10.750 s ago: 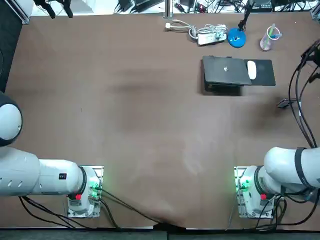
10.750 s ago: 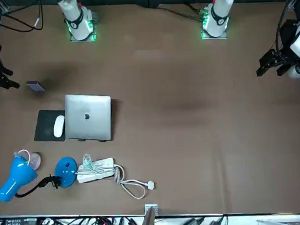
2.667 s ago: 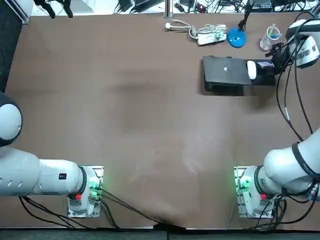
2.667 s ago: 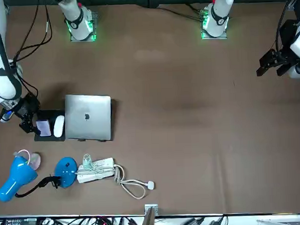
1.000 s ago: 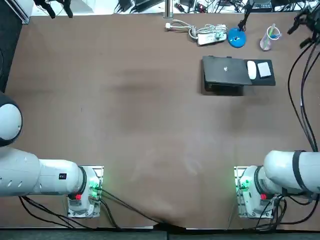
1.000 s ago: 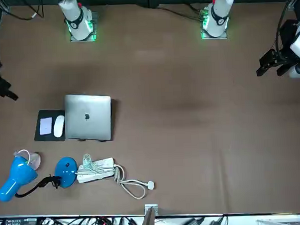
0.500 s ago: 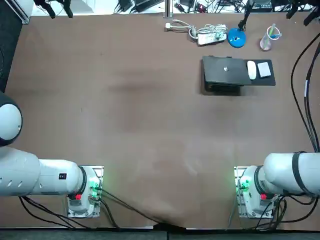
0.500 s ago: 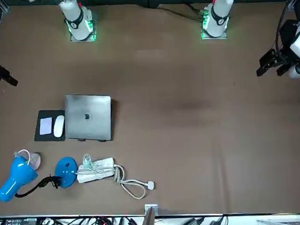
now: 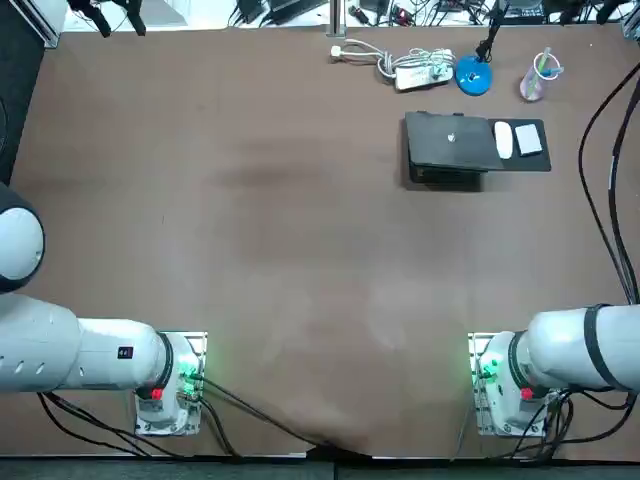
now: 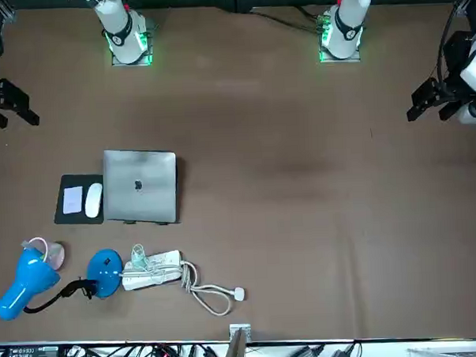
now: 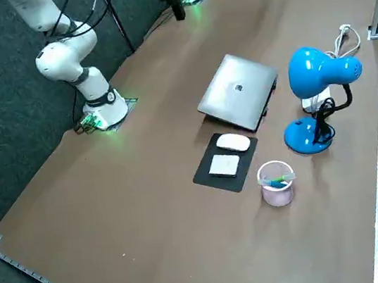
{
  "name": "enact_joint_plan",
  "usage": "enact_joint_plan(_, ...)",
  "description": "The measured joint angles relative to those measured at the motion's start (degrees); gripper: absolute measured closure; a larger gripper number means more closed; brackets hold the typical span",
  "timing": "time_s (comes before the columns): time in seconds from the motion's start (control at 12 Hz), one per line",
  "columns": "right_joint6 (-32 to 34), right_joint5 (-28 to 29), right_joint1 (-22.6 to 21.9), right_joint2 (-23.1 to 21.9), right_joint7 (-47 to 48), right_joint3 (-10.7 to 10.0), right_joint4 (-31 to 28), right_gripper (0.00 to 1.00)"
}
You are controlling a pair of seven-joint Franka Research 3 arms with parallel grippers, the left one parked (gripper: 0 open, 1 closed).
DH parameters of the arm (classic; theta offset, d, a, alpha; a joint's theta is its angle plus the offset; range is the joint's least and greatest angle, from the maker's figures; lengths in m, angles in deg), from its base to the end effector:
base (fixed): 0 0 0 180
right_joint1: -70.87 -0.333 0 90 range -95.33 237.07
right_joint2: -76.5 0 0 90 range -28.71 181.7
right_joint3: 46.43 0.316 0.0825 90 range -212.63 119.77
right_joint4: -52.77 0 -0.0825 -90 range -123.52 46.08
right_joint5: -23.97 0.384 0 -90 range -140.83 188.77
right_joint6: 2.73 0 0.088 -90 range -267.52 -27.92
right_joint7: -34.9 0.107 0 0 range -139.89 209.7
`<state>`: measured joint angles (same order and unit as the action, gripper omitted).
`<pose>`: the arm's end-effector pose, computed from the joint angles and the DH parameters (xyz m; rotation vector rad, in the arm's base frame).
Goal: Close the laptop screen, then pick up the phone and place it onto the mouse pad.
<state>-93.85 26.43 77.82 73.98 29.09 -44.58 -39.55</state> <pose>0.5410 -0.0433 0.6313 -3.1021 -0.0187 -0.0417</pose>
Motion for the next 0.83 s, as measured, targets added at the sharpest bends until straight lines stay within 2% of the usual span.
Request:
enact_joint_plan(0.33, 3.5, -3.7, -5.9, -0.1, 0.0, 0.6, 0.8, 0.0)
enact_joint_plan(0.67, 4.7, -4.1, -10.1, -0.9, 1.4, -1.1, -0.1, 0.0)
enact_joint_plan(0.83, 4.7, -4.1, -10.7, -1.6, 1.6, -1.5, -0.9, 0.0)
